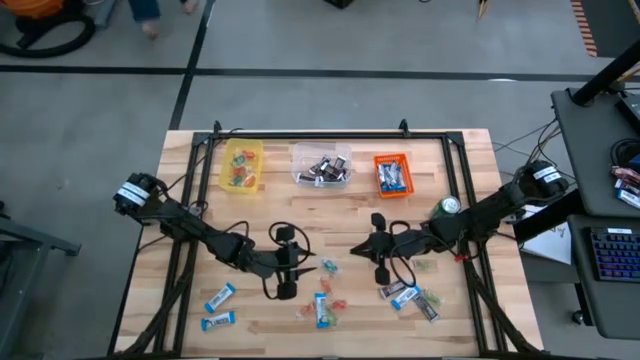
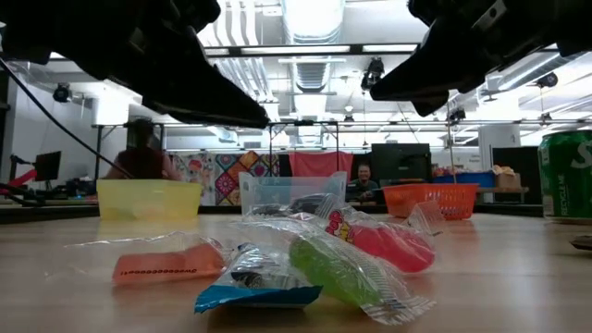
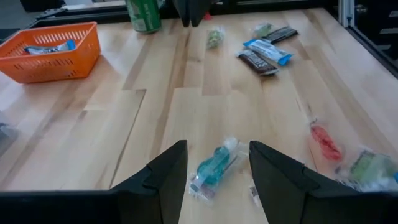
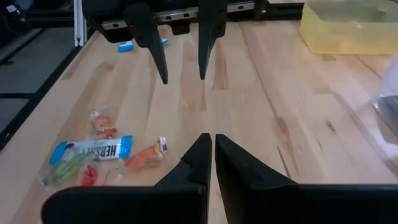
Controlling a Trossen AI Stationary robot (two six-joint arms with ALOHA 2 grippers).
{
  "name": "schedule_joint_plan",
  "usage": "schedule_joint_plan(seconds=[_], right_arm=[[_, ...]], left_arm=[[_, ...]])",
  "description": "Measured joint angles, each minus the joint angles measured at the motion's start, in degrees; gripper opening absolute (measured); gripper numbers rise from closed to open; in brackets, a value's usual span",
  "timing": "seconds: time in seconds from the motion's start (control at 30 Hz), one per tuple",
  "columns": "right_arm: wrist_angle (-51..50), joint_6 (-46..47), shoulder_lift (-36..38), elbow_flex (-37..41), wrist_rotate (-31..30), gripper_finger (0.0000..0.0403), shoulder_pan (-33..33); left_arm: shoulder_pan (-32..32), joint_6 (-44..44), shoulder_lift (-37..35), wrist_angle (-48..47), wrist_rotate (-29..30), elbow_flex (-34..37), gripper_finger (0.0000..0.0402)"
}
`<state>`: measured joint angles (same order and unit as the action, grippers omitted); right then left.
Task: Organize candy in baskets
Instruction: Put the blue gummy into the yellow bin
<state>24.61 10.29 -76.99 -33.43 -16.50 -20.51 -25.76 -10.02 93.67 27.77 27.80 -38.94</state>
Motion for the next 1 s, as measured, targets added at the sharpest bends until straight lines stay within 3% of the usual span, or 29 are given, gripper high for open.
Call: schedule_joint_plan(seconds=[0.17,0.57,1.0], right_arm=[[0.19,0.21,0.00,0.02,-0.01,0.0012,-0.24],[0.32,0.26,0.00,0.02,0.01,0.0012,-0.37],[0.23,0.32,0.00,0.02,0.03,0.0012,-0.37]], left_arm=[[0.00,-0.09,1.36,2.70,0.53,0.22,0.0157],[1.23,5.09,14.77,22.77,0.94,0.24,0.0159],[5.83,7.10,18.18,25.41,-10.61,0.24,0.0196]])
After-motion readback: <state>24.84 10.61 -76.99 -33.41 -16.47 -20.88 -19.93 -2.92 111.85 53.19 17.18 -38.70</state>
